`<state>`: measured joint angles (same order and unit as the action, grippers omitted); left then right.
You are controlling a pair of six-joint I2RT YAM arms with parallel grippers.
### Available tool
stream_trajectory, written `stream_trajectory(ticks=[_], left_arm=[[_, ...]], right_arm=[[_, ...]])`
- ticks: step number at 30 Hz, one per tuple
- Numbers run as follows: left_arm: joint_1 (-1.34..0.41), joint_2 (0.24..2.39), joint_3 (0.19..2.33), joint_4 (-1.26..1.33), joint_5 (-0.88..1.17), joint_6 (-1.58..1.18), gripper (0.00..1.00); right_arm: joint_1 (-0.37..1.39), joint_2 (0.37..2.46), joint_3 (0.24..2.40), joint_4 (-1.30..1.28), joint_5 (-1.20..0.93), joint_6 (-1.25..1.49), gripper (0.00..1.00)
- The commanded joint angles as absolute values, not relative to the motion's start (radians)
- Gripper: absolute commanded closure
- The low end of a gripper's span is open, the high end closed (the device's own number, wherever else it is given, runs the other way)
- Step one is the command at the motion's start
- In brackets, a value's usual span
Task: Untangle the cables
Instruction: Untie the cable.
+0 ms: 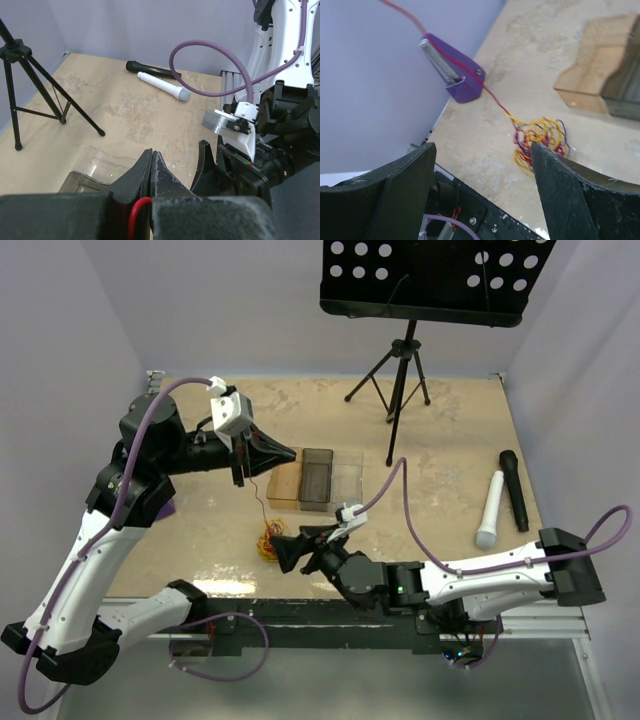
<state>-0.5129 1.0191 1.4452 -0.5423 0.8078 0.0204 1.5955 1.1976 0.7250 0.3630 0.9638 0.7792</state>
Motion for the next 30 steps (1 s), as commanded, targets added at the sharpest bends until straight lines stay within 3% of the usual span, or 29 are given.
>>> stream_trajectory(ticks=[1, 12, 18, 23, 26, 27, 29, 30], left_arm=[[-0.514, 1.011, 1.483, -0.511, 0.833, -0.026, 1.00], [-0.514, 0.996, 1.488, -0.515, 0.865, -0.043, 1.00], [-0.514, 0.991, 1.488, -0.515, 0.871, -0.046, 1.00], [-0.514, 0.986, 1.485, -0.517, 0.874, -0.044, 1.00], [-0.514, 0.986, 1.488, -0.518, 0.870, -0.046, 1.00], [-0.514, 0.983, 1.489, -0.522, 0.856, -0.046, 0.95], [-0.514, 0.982, 1.488, -0.535, 0.807, -0.043, 0.61], [-0.514, 0.976, 1.480, -0.535, 0.775, -0.037, 0.52]], right_arm=[[1.588, 1.293, 0.860, 0.538, 0.816, 0.436, 0.19], [1.404, 1.428, 0.956, 0.566, 0.689, 0.328, 0.24], [1.396, 1.512, 1.032, 0.566, 0.631, 0.281, 0.35], [1.387, 1.528, 1.037, 0.575, 0.635, 0.296, 0.67], [1.388, 1.528, 1.042, 0.568, 0.646, 0.301, 1.00], [1.388, 1.523, 1.045, 0.558, 0.650, 0.305, 1.00], [1.388, 1.502, 1.039, 0.535, 0.653, 0.314, 1.00], [1.387, 1.481, 1.031, 0.523, 0.658, 0.324, 1.00]])
